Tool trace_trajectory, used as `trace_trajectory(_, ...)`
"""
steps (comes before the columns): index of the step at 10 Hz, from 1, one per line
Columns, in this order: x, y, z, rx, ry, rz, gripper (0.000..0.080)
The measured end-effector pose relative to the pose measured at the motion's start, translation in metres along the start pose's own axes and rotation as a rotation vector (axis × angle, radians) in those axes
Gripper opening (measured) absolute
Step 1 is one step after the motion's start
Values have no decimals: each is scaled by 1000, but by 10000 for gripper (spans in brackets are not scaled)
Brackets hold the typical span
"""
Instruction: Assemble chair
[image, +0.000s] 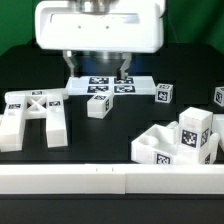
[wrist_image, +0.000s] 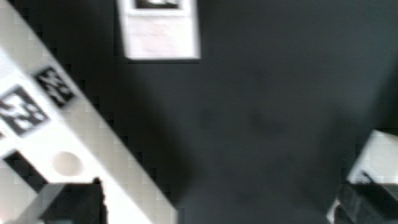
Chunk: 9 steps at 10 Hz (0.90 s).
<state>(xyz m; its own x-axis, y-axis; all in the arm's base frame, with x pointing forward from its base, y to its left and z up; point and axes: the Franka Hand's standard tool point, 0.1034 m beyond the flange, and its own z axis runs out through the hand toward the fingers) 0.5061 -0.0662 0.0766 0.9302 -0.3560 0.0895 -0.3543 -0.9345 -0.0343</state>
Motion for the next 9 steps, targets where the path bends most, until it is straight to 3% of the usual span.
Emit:
trace_trajectory(2,-7,13,7,-9,-10,-20,649)
trace_trajectory(4,-6,10,6,-4,-34,-23,649)
trace_trajectory(6,-15,9,6,6,-175,-26,649)
trace_trajectory(9,-14,7,7,35,-342,-141,649)
